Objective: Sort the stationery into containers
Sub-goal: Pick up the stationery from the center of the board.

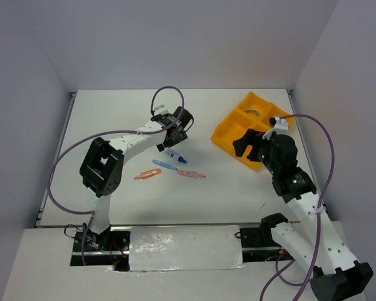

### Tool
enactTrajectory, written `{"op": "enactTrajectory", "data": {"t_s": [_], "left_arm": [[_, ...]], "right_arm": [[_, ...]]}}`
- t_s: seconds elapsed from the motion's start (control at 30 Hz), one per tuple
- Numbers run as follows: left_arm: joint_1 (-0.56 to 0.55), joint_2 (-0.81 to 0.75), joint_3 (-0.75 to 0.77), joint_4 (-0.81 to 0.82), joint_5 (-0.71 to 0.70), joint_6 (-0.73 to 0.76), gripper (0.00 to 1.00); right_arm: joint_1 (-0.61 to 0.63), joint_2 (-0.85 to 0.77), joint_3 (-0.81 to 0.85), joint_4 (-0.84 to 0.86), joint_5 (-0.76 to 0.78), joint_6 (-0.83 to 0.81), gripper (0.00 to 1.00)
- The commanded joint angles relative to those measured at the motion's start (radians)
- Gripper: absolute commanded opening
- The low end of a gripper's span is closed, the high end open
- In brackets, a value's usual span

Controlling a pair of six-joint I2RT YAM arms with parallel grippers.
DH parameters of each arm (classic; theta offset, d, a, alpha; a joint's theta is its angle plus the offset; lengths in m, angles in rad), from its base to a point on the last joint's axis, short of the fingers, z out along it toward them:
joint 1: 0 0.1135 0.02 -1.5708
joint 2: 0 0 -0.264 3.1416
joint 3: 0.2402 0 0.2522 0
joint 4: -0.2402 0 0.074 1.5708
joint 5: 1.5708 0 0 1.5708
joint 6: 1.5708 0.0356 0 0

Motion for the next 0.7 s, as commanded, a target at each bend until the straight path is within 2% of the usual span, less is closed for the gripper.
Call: {"op": "enactTrajectory", "data": {"t_s": [0.0, 0.53, 0.67], "left_arm": [[0.002, 0.052, 0.012, 0.007, 0.009, -0.024, 0.86], [0.008, 0.064, -0.063, 0.085, 0.057, -0.006, 0.79], [0.008, 0.067, -0.083, 0.116, 0.075, -0.003, 0.73]], "right_arm": [[0.005, -0.006, -0.015, 0.026, -0.070, -0.011, 0.90], [0.003, 0.025, -0.027, 0.046, -0.094, -0.016, 0.89], [0.005, 0.027, -0.027, 0.046, -0.093, -0.019, 0.89]]}}
